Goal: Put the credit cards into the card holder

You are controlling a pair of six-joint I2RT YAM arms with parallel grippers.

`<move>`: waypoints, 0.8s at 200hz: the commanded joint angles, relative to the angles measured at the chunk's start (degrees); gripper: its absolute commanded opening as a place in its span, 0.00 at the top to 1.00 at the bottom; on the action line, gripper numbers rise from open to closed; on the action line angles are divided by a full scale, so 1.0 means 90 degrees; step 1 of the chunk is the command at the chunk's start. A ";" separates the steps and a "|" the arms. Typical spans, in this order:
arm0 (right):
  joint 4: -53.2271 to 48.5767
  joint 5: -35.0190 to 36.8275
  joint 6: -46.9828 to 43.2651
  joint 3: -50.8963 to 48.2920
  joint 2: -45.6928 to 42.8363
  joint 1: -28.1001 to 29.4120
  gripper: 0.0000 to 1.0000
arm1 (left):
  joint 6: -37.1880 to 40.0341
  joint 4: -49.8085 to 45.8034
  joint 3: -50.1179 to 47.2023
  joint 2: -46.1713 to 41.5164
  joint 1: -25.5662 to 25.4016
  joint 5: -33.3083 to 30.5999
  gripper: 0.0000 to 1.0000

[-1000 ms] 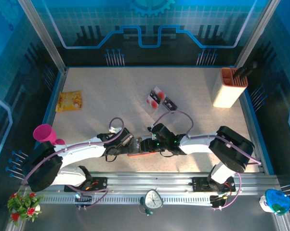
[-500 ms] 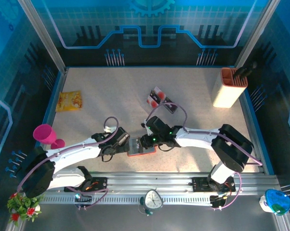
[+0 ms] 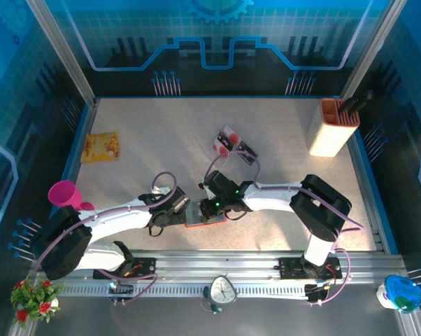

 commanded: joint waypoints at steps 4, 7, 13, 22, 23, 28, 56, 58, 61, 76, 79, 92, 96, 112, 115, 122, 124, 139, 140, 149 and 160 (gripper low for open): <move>-0.0243 0.0003 -0.0096 0.0269 0.0246 0.0144 0.94 | 0.0127 0.0153 0.0003 0.0298 0.0049 0.0073 0.01; -0.0251 0.0006 -0.0091 0.0285 0.0269 0.0154 0.94 | 0.0131 0.0165 0.0003 0.0314 0.0053 0.0081 0.01; -0.0263 -0.0002 -0.0082 0.0315 0.0312 0.0172 0.94 | 0.0145 0.0194 0.0007 0.0346 0.0052 0.0089 0.01; -0.0263 -0.0012 -0.0062 0.0346 0.0370 0.0200 0.95 | 0.0153 0.0234 0.0004 0.0393 0.0050 0.0103 0.01; -0.0259 -0.0017 -0.0057 0.0352 0.0382 0.0202 0.95 | 0.0155 0.0236 0.0008 0.0396 0.0052 0.0103 0.01; -0.0261 -0.0022 -0.0038 0.0369 0.0416 0.0214 0.95 | 0.0153 0.0253 0.0003 0.0424 0.0047 0.0110 0.01; -0.0216 -0.0094 0.0017 0.0475 0.0511 0.0280 0.95 | 0.0163 0.0327 0.0007 0.0506 0.0045 0.0141 0.01; -0.0215 -0.0109 0.0017 0.0475 0.0512 0.0281 0.95 | 0.0166 0.0334 0.0004 0.0506 0.0044 0.0141 0.01; -0.0215 -0.0119 0.0024 0.0494 0.0502 0.0282 0.95 | 0.0161 0.0337 0.0003 0.0506 0.0048 0.0149 0.01; -0.0217 -0.0155 0.0026 0.0525 0.0419 0.0276 0.95 | 0.0175 0.0356 0.0002 0.0516 0.0052 0.0151 0.01; -0.0220 -0.0150 0.0026 0.0521 0.0380 0.0281 0.95 | 0.0185 0.0357 0.0002 0.0516 0.0051 0.0150 0.01; -0.0225 -0.0067 0.0036 0.0475 0.0172 0.0276 0.95 | 0.0196 0.0346 0.0004 0.0507 0.0052 0.0144 0.01; -0.0238 -0.0025 0.0035 0.0455 0.0110 0.0272 0.95 | 0.0197 0.0356 -0.0007 0.0499 0.0052 0.0144 0.01; -0.0333 0.0190 0.0012 0.0377 -0.0120 0.0234 0.95 | 0.0206 0.0374 -0.0025 0.0480 0.0054 0.0150 0.01; -0.0341 0.0234 0.0012 0.0355 -0.0153 0.0225 0.95 | 0.0206 0.0376 -0.0027 0.0478 0.0051 0.0145 0.01; -0.0356 0.0301 0.0000 0.0311 -0.0209 0.0200 0.95 | 0.0206 0.0383 -0.0027 0.0472 0.0049 0.0150 0.01; -0.0360 0.0308 -0.0012 0.0295 -0.0217 0.0191 0.95 | 0.0209 0.0385 -0.0032 0.0469 0.0048 0.0151 0.01; -0.0408 0.0344 -0.0040 0.0234 -0.0235 0.0138 0.95 | 0.0216 0.0405 -0.0046 0.0478 0.0054 0.0157 0.01; -0.0414 0.0346 -0.0041 0.0227 -0.0233 0.0137 0.95 | 0.0216 0.0405 -0.0046 0.0478 0.0049 0.0154 0.01; -0.0420 0.0334 -0.0052 0.0213 -0.0216 0.0103 0.96 | 0.0216 0.0419 -0.0055 0.0477 0.0049 0.0158 0.01; -0.0420 0.0320 -0.0061 0.0204 -0.0183 0.0096 0.96 | 0.0217 0.0420 -0.0051 0.0477 0.0053 0.0161 0.01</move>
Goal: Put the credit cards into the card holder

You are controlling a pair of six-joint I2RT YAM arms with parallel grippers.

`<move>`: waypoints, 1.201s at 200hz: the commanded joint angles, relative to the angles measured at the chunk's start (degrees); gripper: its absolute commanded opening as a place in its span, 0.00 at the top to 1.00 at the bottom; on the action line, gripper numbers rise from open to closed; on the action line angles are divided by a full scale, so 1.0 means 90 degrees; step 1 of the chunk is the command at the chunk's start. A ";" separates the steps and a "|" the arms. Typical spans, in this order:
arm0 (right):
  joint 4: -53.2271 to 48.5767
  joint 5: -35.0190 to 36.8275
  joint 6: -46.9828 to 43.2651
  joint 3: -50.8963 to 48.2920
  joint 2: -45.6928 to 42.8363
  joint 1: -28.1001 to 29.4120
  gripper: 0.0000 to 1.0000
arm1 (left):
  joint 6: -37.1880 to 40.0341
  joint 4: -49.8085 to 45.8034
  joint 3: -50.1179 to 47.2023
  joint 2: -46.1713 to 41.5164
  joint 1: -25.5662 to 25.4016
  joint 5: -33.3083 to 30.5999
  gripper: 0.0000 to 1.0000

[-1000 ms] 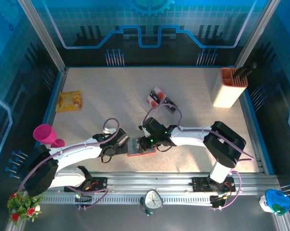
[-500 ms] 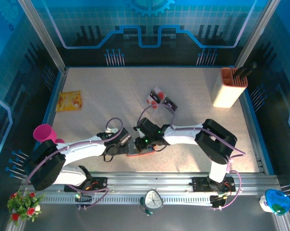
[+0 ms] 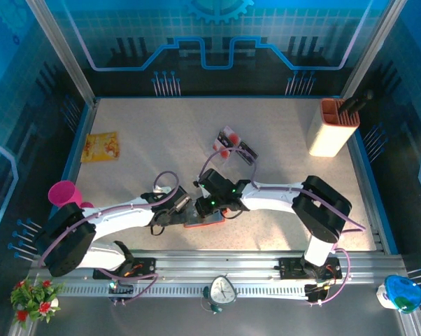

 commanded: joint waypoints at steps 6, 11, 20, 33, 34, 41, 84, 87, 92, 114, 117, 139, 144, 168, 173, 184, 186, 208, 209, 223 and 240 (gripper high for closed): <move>-0.0213 0.0101 -0.0064 -0.0121 -0.0015 -0.0073 0.96 | 0.0157 0.0382 -0.0152 0.0273 0.0046 0.0130 0.01; -0.0218 0.0092 -0.0059 -0.0114 0.0009 -0.0065 0.96 | 0.0158 0.0384 -0.0150 0.0273 0.0048 0.0127 0.01; -0.0206 0.0083 -0.0063 -0.0106 0.0060 -0.0065 0.96 | 0.0160 0.0381 -0.0141 0.0271 0.0053 0.0130 0.01; -0.0180 0.0081 -0.0057 -0.0099 0.0132 -0.0072 0.97 | 0.0173 0.0383 -0.0140 0.0271 0.0053 0.0130 0.01; -0.0180 0.0081 -0.0057 -0.0100 0.0136 -0.0073 0.97 | 0.0174 0.0383 -0.0141 0.0276 0.0054 0.0131 0.01; -0.0179 0.0096 -0.0057 -0.0100 0.0172 -0.0069 0.97 | 0.0175 0.0378 -0.0134 0.0280 0.0047 0.0132 0.01; -0.0208 0.0167 -0.0086 -0.0098 0.0333 -0.0057 0.99 | 0.0185 0.0384 -0.0131 0.0280 0.0054 0.0132 0.01; -0.0213 0.0169 -0.0086 -0.0094 0.0356 -0.0055 0.99 | 0.0182 0.0384 -0.0131 0.0281 0.0054 0.0130 0.01; -0.0217 0.0164 -0.0084 -0.0081 0.0387 -0.0059 0.99 | 0.0185 0.0384 -0.0131 0.0281 0.0048 0.0125 0.01; -0.0218 0.0093 -0.0096 0.0014 0.0508 -0.0036 0.99 | 0.0189 0.0403 -0.0131 0.0295 0.0052 0.0137 0.01; -0.0225 0.0086 -0.0101 0.0038 0.0542 -0.0034 0.99 | 0.0190 0.0403 -0.0130 0.0304 0.0046 0.0139 0.01; -0.0295 0.0042 -0.0131 0.0200 0.0658 0.0042 1.00 | 0.0192 0.0419 -0.0123 0.0329 0.0054 0.0145 0.01; -0.0313 0.0034 -0.0135 0.0232 0.0676 0.0062 0.99 | 0.0192 0.0420 -0.0124 0.0329 0.0049 0.0159 0.01; -0.0325 0.0004 -0.0115 0.0330 0.0760 0.0120 1.00 | 0.0195 0.0422 -0.0113 0.0339 0.0048 0.0170 0.01; -0.0319 -0.0011 -0.0110 0.0336 0.0781 0.0128 1.00 | 0.0194 0.0423 -0.0114 0.0345 0.0054 0.0171 0.01; -0.0301 -0.0049 -0.0091 0.0356 0.0801 0.0138 1.00 | 0.0190 0.0422 -0.0112 0.0339 0.0044 0.0169 0.01; -0.0300 -0.0054 -0.0087 0.0351 0.0811 0.0140 1.00 | 0.0191 0.0418 -0.0112 0.0339 0.0047 0.0171 0.01; -0.0244 -0.0156 -0.0024 0.0346 0.0806 0.0149 1.00 | 0.0194 0.0420 -0.0102 0.0339 0.0048 0.0173 0.01; -0.0241 -0.0160 -0.0025 0.0343 0.0805 0.0145 1.00 | 0.0194 0.0417 -0.0102 0.0339 0.0051 0.0172 0.01; -0.0218 -0.0210 0.0019 0.0321 0.0743 0.0151 1.00 | 0.0185 0.0379 -0.0076 0.0313 0.0053 0.0175 0.01; -0.0218 -0.0192 0.0040 0.0281 0.0552 0.0136 1.00 | 0.0184 0.0276 -0.0011 0.0202 0.0047 0.0189 0.01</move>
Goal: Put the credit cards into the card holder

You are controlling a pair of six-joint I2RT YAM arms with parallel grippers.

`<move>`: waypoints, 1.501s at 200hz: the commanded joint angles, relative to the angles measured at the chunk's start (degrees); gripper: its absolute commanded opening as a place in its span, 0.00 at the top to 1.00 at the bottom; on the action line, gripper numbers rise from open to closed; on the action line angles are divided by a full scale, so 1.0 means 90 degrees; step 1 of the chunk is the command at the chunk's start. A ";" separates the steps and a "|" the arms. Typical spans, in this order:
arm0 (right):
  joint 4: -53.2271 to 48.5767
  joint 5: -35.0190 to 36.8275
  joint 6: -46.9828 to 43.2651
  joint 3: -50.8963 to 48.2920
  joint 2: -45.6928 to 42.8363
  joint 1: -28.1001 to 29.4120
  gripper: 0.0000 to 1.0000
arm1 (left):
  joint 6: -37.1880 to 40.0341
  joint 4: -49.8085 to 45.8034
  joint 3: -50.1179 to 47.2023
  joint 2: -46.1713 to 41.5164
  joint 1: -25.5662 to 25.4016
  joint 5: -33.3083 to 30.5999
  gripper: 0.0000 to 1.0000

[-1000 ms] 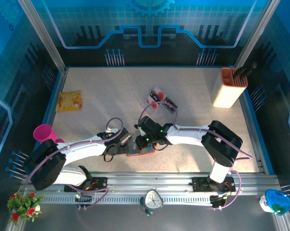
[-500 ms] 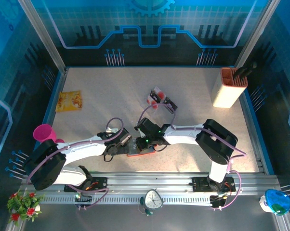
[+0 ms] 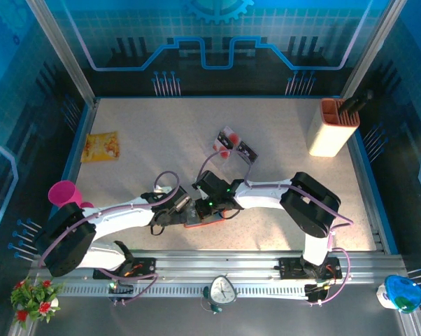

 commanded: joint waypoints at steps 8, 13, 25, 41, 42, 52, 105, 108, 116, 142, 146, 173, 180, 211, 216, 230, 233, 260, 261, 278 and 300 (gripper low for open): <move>-0.0055 -0.0160 0.0082 -0.0030 -0.0184 0.0107 1.00 | 0.0070 0.0203 0.0020 0.0082 0.0046 0.0179 0.01; -0.0061 -0.0121 0.0094 -0.0059 -0.0260 0.0100 1.00 | 0.0061 0.0153 0.0053 0.0000 0.0053 0.0171 0.01; -0.0117 -0.0010 0.0120 -0.0119 -0.0461 0.0066 1.00 | 0.0039 -0.0021 0.0129 -0.0212 0.0046 0.0118 0.01; -0.0191 0.0118 0.0189 -0.0219 -0.0695 0.0017 1.00 | -0.0012 -0.0328 0.0260 -0.0491 0.0054 -0.0005 0.01; -0.0192 0.0119 0.0196 -0.0226 -0.0709 0.0015 1.00 | -0.0015 -0.0346 0.0270 -0.0513 0.0049 -0.0015 0.01; -0.0202 0.0130 0.0266 -0.0318 -0.0846 -0.0025 1.00 | -0.0043 -0.0580 0.0360 -0.0686 0.0056 -0.0075 0.01; 0.0014 0.0203 0.0564 -0.0708 -0.1243 -0.0047 0.99 | -0.0415 -0.0991 0.0368 -0.1365 0.0119 -0.0114 0.01; 0.0013 0.0214 0.0571 -0.0703 -0.1234 -0.0047 0.99 | -0.0461 -0.1000 0.0350 -0.1383 0.0119 -0.0133 0.01; 0.0001 0.0256 0.0593 -0.0702 -0.1210 -0.0023 1.00 | -0.0573 -0.1020 0.0276 -0.1439 0.0129 -0.0154 0.01; -0.0004 0.0363 0.0615 -0.0692 -0.1118 0.0068 0.99 | -0.0611 -0.0917 0.0009 -0.1584 0.0132 0.0058 0.01; -0.0006 0.0381 0.0615 -0.0692 -0.1101 0.0075 1.00 | -0.0635 -0.0929 -0.0023 -0.1598 0.0128 0.0073 0.01; -0.0008 0.0433 0.0615 -0.0701 -0.1018 0.0135 1.00 | -0.0694 -0.0969 -0.0212 -0.1587 0.0135 0.0138 0.01; -0.0007 0.0442 0.0615 -0.0702 -0.1005 0.0143 1.00 | -0.0684 -0.0922 -0.0256 -0.1566 0.0133 0.0189 0.01; 0.0042 0.0460 0.0623 -0.0702 -0.0887 0.0187 1.00 | -0.0546 -0.0626 -0.0334 -0.1402 0.0134 0.0450 0.01; 0.0051 0.0461 0.0628 -0.0692 -0.0873 0.0197 1.00 | -0.0522 -0.0578 -0.0328 -0.1357 0.0137 0.0481 0.01; 0.0063 0.0457 0.0643 -0.0664 -0.0822 0.0216 1.00 | -0.0473 -0.0474 -0.0316 -0.1256 0.0137 0.0530 0.01; 0.0069 0.0460 0.0644 -0.0663 -0.0809 0.0217 1.00 | -0.0470 -0.0454 -0.0307 -0.1234 0.0139 0.0524 0.01; 0.0072 0.0433 0.0654 -0.0587 -0.0699 0.0256 1.00 | -0.0379 -0.0311 -0.0238 -0.1012 0.0136 0.0579 0.01; 0.0072 0.0433 0.0654 -0.0586 -0.0697 0.0251 1.00 | -0.0374 -0.0313 -0.0232 -0.1008 0.0134 0.0580 0.01; 0.0066 0.0418 0.0644 -0.0537 -0.0633 0.0266 1.00 | -0.0340 -0.0268 -0.0200 -0.0845 0.0138 0.0595 0.01; 0.0056 0.0404 0.0644 -0.0491 -0.0574 0.0294 1.00 | -0.0310 -0.0251 -0.0141 -0.0651 0.0133 0.0622 0.01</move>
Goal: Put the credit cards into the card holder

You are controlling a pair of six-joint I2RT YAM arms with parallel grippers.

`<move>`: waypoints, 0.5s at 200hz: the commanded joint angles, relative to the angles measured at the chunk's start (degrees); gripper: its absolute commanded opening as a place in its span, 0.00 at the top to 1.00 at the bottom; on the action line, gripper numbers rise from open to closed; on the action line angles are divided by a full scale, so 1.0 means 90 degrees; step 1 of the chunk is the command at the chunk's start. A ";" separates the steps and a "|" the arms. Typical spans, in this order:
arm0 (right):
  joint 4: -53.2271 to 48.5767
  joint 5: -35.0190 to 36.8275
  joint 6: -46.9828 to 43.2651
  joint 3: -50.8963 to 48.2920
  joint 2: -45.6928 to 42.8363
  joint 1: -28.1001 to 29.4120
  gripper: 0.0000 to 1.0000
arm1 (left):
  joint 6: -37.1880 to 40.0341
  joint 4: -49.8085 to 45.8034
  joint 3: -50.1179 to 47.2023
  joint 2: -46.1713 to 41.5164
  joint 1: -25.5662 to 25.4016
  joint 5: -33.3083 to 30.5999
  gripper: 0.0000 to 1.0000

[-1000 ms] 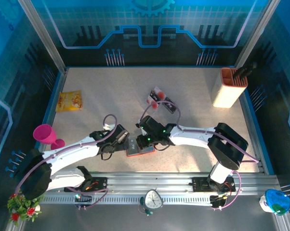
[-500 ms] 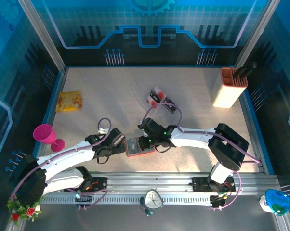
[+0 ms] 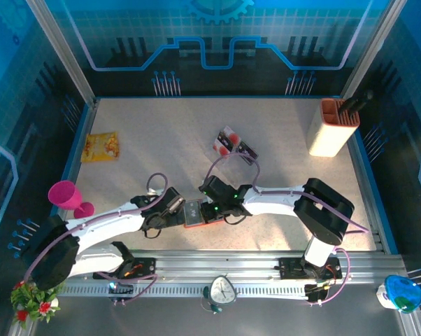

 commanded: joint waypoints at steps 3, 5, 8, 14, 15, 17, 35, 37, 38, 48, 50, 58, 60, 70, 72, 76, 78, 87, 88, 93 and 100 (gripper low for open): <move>0.0053 0.0042 0.0068 0.0183 0.0154 0.0115 1.00 | 0.0151 0.0066 0.0121 0.0214 0.0046 0.0147 0.01; 0.0054 0.0042 0.0068 0.0184 0.0159 0.0122 1.00 | 0.0156 0.0072 0.0121 0.0229 0.0046 0.0149 0.01; 0.0056 0.0042 0.0068 0.0199 0.0172 0.0123 1.00 | 0.0152 0.0063 0.0121 0.0251 0.0050 0.0147 0.01; 0.0052 0.0033 0.0068 0.0213 0.0182 0.0132 1.00 | 0.0173 0.0069 0.0131 0.0284 0.0051 0.0140 0.01; 0.0053 0.0032 0.0068 0.0212 0.0193 0.0133 1.00 | 0.0172 0.0068 0.0131 0.0290 0.0052 0.0138 0.01; 0.0049 0.0030 0.0068 0.0216 0.0198 0.0134 1.00 | 0.0178 0.0067 0.0136 0.0301 0.0047 0.0145 0.01; 0.0043 0.0022 0.0073 0.0279 0.0258 0.0162 1.00 | 0.0205 0.0061 0.0146 0.0375 0.0051 0.0137 0.01; 0.0040 0.0022 0.0074 0.0281 0.0273 0.0171 1.00 | 0.0209 0.0066 0.0145 0.0381 0.0047 0.0139 0.01; 0.0042 0.0022 0.0076 0.0290 0.0272 0.0177 1.00 | 0.0209 0.0066 0.0138 0.0382 0.0044 0.0133 0.01; 0.0036 0.0020 0.0078 0.0319 0.0314 0.0193 1.00 | 0.0219 0.0067 0.0144 0.0409 0.0049 0.0120 0.01; 0.0035 0.0022 0.0076 0.0333 0.0319 0.0201 1.00 | 0.0220 0.0067 0.0142 0.0412 0.0051 0.0121 0.01; 0.0025 0.0020 0.0078 0.0361 0.0353 0.0213 1.00 | 0.0238 0.0084 0.0140 0.0431 0.0051 0.0118 0.01; 0.0025 0.0017 0.0078 0.0370 0.0358 0.0218 1.00 | 0.0239 0.0086 0.0146 0.0437 0.0047 0.0120 0.01; 0.0016 0.0013 0.0081 0.0393 0.0396 0.0232 1.00 | 0.0254 0.0101 0.0135 0.0469 0.0048 0.0121 0.01; 0.0016 0.0013 0.0079 0.0395 0.0405 0.0232 1.00 | 0.0257 0.0105 0.0139 0.0478 0.0048 0.0123 0.01; 0.0016 0.0004 0.0078 0.0405 0.0418 0.0232 1.00 | 0.0259 0.0106 0.0141 0.0490 0.0046 0.0118 0.01; 0.0013 0.0003 0.0078 0.0408 0.0433 0.0235 1.00 | 0.0259 0.0106 0.0141 0.0503 0.0048 0.0118 0.01; 0.0005 -0.0006 0.0078 0.0433 0.0469 0.0242 1.00 | 0.0264 0.0123 0.0131 0.0542 0.0051 0.0118 0.01; 0.0001 -0.0006 0.0078 0.0434 0.0473 0.0247 1.00 | 0.0266 0.0124 0.0131 0.0546 0.0047 0.0118 0.01; 0.0005 -0.0014 0.0078 0.0444 0.0491 0.0251 1.00 | 0.0271 0.0126 0.0131 0.0565 0.0044 0.0118 0.01; -0.0009 -0.0017 0.0076 0.0469 0.0517 0.0260 1.00 | 0.0277 0.0134 0.0134 0.0599 0.0043 0.0135 0.01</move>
